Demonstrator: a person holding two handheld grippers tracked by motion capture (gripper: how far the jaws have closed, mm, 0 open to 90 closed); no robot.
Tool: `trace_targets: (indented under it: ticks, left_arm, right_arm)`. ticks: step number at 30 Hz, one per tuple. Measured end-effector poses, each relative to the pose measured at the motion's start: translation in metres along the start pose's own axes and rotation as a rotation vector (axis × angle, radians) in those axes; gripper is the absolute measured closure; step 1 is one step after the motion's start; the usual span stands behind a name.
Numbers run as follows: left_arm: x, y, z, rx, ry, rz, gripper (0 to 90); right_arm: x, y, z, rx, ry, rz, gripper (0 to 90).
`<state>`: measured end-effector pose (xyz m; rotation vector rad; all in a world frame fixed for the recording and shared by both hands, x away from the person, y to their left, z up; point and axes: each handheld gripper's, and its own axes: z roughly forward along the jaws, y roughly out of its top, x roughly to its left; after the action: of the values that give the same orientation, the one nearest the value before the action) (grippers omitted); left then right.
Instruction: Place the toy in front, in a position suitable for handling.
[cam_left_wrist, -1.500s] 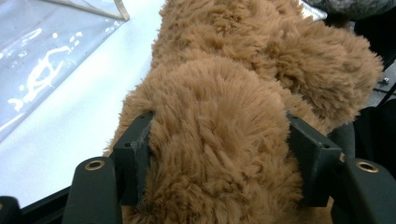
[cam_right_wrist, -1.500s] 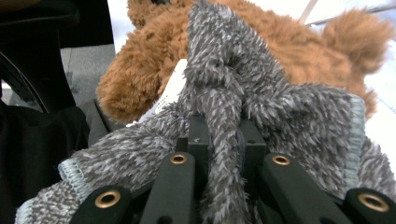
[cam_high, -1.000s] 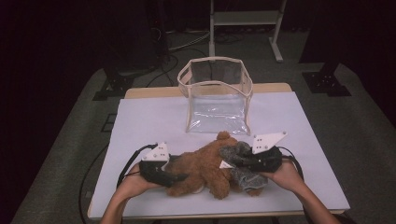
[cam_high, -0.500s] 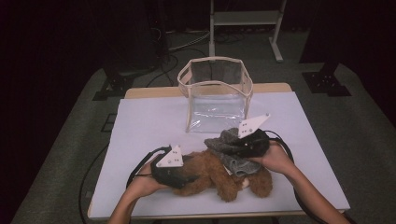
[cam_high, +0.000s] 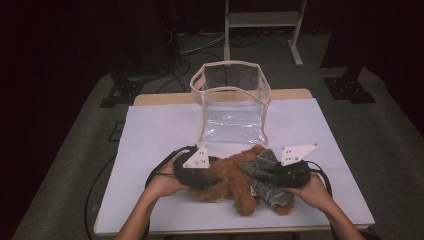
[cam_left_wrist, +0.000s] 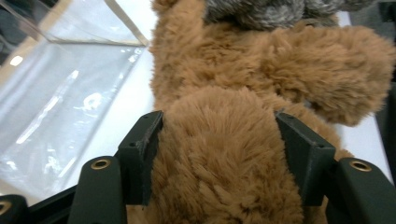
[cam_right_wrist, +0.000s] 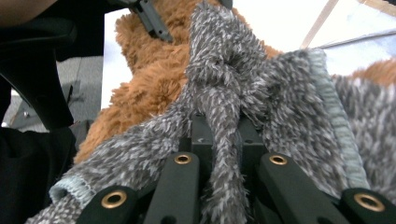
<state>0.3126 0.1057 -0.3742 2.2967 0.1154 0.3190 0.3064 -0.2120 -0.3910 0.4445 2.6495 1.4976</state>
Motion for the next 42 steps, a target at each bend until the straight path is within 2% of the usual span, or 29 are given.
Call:
trace_targets:
  ticks: [1, 4, 5, 6, 7, 8, 12, 14, 16, 17, 19, 21, 26, 31, 33, 34, 36, 38, 42]
  left_arm:
    - [0.0, 0.0, 0.0, 0.0, 0.0, 0.0, 37.8]
    - [-0.005, -0.01, -0.002, -0.032, -0.006, -0.053, 39.1]
    - [-0.005, -0.01, -0.002, -0.032, -0.006, -0.053, 39.6]
    - [-0.006, -0.014, -0.003, -0.049, -0.013, -0.065, 39.6]
    - [-0.007, -0.016, -0.004, -0.057, -0.025, -0.072, 41.0]
    - [-0.009, -0.017, -0.005, -0.065, -0.038, -0.068, 41.0]
    - [-0.013, -0.016, -0.008, -0.059, -0.033, -0.055, 40.2]
    - [-0.014, -0.015, -0.009, -0.055, -0.026, -0.05, 37.7]
    - [-0.014, -0.014, -0.017, -0.059, -0.01, -0.087, 29.9]
    - [-0.014, -0.014, -0.017, -0.059, -0.01, -0.087, 24.8]
    - [-0.017, -0.015, -0.024, -0.054, 0.003, -0.101, 21.4]
    - [-0.021, -0.015, -0.024, -0.044, 0.011, -0.094, 21.1]
    - [-0.021, -0.006, -0.017, 0.023, 0.066, -0.023, 23.0]
    - [-0.01, 0.005, -0.009, 0.076, 0.09, 0.026, 23.2]
    - [-0.008, 0.006, -0.008, 0.081, 0.096, 0.031, 23.5]
    - [-0.002, 0.009, -0.005, 0.095, 0.106, 0.035, 23.4]
    - [0.001, 0.01, -0.004, 0.098, 0.099, 0.029, 23.4]
    - [0.004, 0.005, -0.002, 0.058, 0.03, -0.018, 23.1]
    - [-0.003, -0.013, -0.007, -0.007, -0.017, -0.077, 25.6]
  right_arm:
    - [-0.001, 0.004, -0.001, 0.008, -0.003, -0.006, 81.0]
    - [-0.006, 0.024, -0.003, 0.024, -0.013, -0.04, 80.6]
    - [-0.008, 0.032, -0.002, 0.031, -0.02, -0.053, 80.5]
    - [-0.008, 0.032, -0.002, 0.031, -0.02, -0.053, 80.5]
    - [-0.017, 0.047, 0.004, 0.035, -0.023, -0.07, 80.3]
    - [-0.021, 0.054, 0.008, 0.038, -0.025, -0.077, 80.3]
    - [-0.037, 0.069, 0.025, 0.068, -0.031, -0.087, 80.3]
    - [-0.042, 0.067, 0.033, 0.096, -0.019, -0.075, 80.5]
    - [-0.043, 0.059, 0.035, 0.112, -0.008, -0.063, 80.9]
    - [-0.043, 0.059, 0.035, 0.112, -0.008, -0.063, 80.9]
    - [-0.038, 0.046, 0.027, 0.102, -0.006, -0.039, 81.2]
    - [-0.033, 0.039, 0.023, 0.086, -0.003, -0.028, 81.4]
    - [-0.017, 0.027, 0.016, 0.051, -0.025, -0.019, 82.1]
    - [-0.007, 0.014, 0.007, 0.023, -0.061, -0.002, 82.5]
    - [-0.005, 0.011, 0.004, 0.012, -0.071, 0.001, 82.5]
    - [-0.001, 0.007, 0.0, 0.0, -0.08, 0.01, 82.5]
    - [0.0, 0.006, -0.002, -0.008, -0.083, 0.011, 82.5]
    - [0.005, 0.002, -0.006, -0.027, -0.099, 0.009, 82.4]
    - [0.005, 0.003, -0.003, -0.048, -0.106, -0.025, 82.2]
